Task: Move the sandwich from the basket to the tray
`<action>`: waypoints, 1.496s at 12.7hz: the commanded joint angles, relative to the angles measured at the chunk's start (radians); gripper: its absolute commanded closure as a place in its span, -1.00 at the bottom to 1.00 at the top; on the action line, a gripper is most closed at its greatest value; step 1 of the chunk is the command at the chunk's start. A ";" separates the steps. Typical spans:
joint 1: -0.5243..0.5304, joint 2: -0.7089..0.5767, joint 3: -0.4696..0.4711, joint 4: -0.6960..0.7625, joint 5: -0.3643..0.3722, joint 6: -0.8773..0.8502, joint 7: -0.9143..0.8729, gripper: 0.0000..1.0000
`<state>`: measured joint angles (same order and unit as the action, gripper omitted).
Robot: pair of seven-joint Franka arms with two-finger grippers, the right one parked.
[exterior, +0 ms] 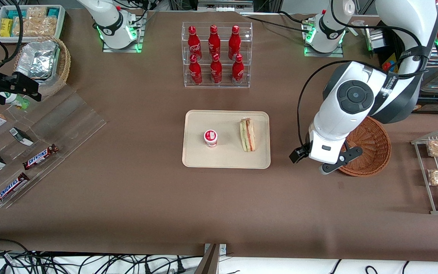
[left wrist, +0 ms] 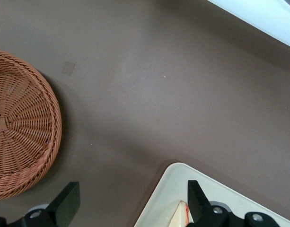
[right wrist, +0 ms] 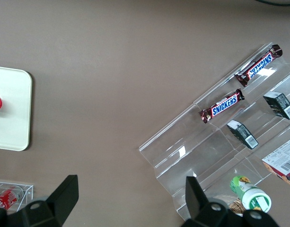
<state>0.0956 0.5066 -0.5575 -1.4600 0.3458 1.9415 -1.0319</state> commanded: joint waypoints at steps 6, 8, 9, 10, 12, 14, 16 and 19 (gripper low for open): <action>0.033 -0.149 0.071 -0.022 -0.154 -0.116 0.223 -1.00; 0.030 -0.196 0.129 -0.022 -0.197 -0.177 0.346 -1.00; 0.024 -0.223 0.167 -0.022 -0.223 -0.218 0.431 -1.00; 0.018 -0.249 0.209 -0.022 -0.259 -0.249 0.522 -1.00; 0.009 -0.293 0.284 -0.022 -0.309 -0.309 0.687 -1.00; -0.014 -0.332 0.365 -0.022 -0.350 -0.348 0.850 -1.00; -0.036 -0.364 0.404 -0.025 -0.361 -0.384 0.943 -1.00; -0.047 -0.402 0.418 -0.056 -0.386 -0.398 1.017 -1.00</action>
<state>0.0702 0.1477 -0.1619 -1.4700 -0.0134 1.5462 -0.0658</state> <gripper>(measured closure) 0.000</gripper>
